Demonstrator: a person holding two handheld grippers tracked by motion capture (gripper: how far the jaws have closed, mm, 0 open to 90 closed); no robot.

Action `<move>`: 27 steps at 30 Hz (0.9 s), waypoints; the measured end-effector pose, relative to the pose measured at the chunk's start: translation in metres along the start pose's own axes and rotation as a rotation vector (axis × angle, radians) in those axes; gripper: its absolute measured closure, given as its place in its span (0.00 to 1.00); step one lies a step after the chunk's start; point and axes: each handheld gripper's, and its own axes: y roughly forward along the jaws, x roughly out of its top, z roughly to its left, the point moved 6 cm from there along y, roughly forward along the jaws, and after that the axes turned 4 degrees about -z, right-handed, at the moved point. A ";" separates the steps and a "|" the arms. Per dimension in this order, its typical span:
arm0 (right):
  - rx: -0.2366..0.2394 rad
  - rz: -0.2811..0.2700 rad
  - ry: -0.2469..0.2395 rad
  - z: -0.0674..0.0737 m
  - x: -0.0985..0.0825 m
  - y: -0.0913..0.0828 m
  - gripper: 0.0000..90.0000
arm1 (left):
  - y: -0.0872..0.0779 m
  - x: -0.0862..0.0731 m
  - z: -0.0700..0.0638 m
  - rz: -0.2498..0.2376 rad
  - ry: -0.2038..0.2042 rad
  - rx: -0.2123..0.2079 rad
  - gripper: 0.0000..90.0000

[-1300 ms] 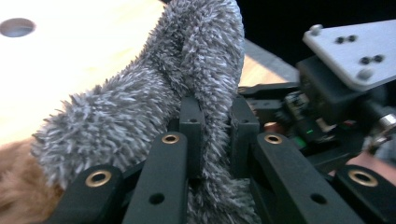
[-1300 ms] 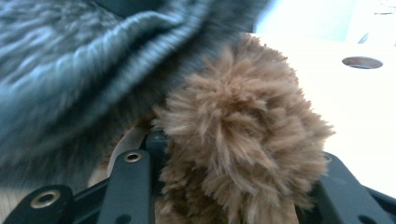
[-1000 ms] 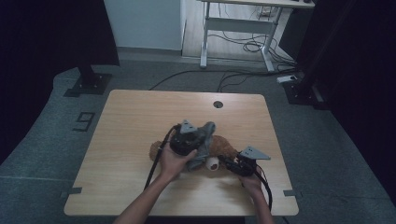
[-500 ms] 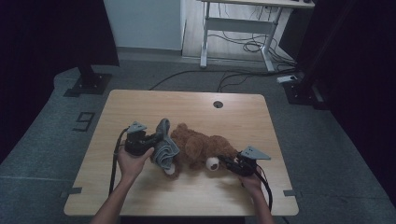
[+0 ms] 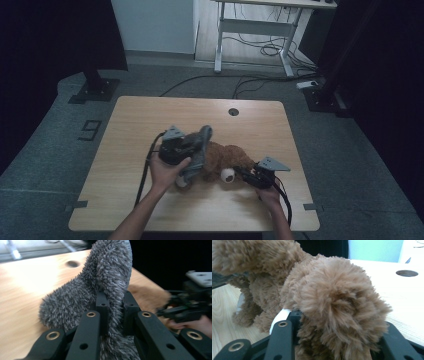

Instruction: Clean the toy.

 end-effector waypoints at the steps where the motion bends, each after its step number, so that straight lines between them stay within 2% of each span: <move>1: 0.000 0.000 0.000 0.000 0.000 0.000 0.60 | 0.006 0.001 -0.006 0.011 0.013 -0.008 0.88; 3: 0.000 0.000 0.001 0.000 0.000 0.000 0.60 | 0.022 0.000 -0.018 0.043 0.030 -0.018 0.87; 6: -0.001 0.001 0.000 0.000 0.000 0.000 0.60 | 0.046 -0.013 -0.018 0.121 0.032 0.002 0.87; 7: -0.001 0.001 -0.003 0.000 0.000 -0.001 0.60 | 0.050 -0.019 -0.014 0.135 0.019 0.006 0.87; 9: -0.003 0.001 -0.003 0.000 0.000 -0.001 0.60 | 0.051 -0.027 -0.003 0.133 -0.035 -0.012 0.87; 12: 0.000 0.001 -0.004 0.000 0.000 0.000 0.60 | 0.040 -0.033 0.015 0.113 -0.098 -0.022 0.87; 15: 0.000 -0.002 -0.007 0.001 0.000 0.001 0.60 | 0.025 -0.037 0.029 0.092 -0.112 -0.004 0.88; 18: -0.001 -0.002 -0.005 0.001 0.000 0.001 0.60 | 0.009 -0.042 0.040 0.078 -0.105 0.029 0.88; 21: -0.001 -0.003 -0.004 0.001 0.000 0.001 0.60 | -0.005 -0.050 0.053 0.064 -0.122 0.050 0.88; 27: 0.002 -0.005 -0.003 0.002 0.000 0.001 0.60 | -0.027 -0.071 0.084 0.042 -0.203 0.085 0.88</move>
